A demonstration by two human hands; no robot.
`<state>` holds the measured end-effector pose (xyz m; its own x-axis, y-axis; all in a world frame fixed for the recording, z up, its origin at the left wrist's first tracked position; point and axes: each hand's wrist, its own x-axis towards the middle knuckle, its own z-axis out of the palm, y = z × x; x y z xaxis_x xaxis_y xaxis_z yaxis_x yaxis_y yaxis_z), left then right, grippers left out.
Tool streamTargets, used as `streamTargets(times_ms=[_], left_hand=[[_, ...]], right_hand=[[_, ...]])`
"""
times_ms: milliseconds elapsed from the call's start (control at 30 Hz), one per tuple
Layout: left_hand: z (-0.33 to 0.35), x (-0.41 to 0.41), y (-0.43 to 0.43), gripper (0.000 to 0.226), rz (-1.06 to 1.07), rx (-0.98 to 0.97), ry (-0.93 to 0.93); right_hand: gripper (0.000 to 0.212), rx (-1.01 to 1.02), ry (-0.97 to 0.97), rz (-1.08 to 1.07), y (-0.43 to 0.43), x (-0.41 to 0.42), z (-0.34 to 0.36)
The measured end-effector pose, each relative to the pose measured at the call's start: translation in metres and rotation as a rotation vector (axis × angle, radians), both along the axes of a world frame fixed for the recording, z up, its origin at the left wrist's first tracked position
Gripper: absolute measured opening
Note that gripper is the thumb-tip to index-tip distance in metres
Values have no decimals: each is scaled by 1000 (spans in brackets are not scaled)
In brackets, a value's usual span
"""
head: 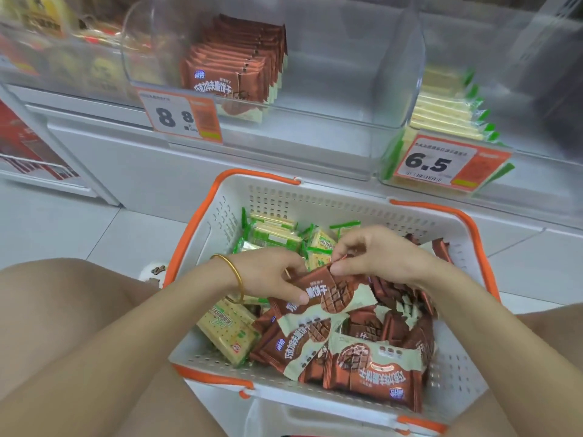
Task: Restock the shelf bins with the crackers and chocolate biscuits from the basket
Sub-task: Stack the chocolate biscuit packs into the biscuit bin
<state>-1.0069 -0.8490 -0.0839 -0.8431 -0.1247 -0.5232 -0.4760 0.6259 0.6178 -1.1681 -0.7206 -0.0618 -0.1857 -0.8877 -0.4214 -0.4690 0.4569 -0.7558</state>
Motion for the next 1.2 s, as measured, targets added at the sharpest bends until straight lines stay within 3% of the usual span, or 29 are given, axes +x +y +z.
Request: streamTargets(times_ms=[100,233,333,433,500,567,633,700,833,900,1100,1200], left_hand=[[20,8,-15,27,82,47,44],[64,21,-46,17,288,137,276],[101,28,-69,25,416,152,466],[129,30,-96,41,626,154,804],[135,32,-117,40,828,-15,1032],[128,36,-131,32,945,-338,1136],[112,37,-139,27,927,-613,1112],[97,35,-143,31,813,-733,1035],[81,24,-143,54,596,-814,776],[77,20,-138,51,552,-876,643],[75,21,-136,44,533,-932,652],[75,20,-137,45,525,-951,617]], right_hand=[[10,-90,-119,-122,-9,1,24],[10,-115,-93,29,-34,8,62],[19,-171,-20,105,-59,16,95],[15,-334,15,45,-87,15,133],[13,-463,86,-50,-111,7,154],[16,-568,201,-131,-140,-3,162],[18,-575,396,-132,-172,-10,156],[21,-489,592,-66,-202,-10,141],[22,-393,747,72,-244,1,102],[26,-375,833,92,-256,9,94],[37,-264,1154,155,-273,19,86],[42,-276,1205,180,-275,20,80]])
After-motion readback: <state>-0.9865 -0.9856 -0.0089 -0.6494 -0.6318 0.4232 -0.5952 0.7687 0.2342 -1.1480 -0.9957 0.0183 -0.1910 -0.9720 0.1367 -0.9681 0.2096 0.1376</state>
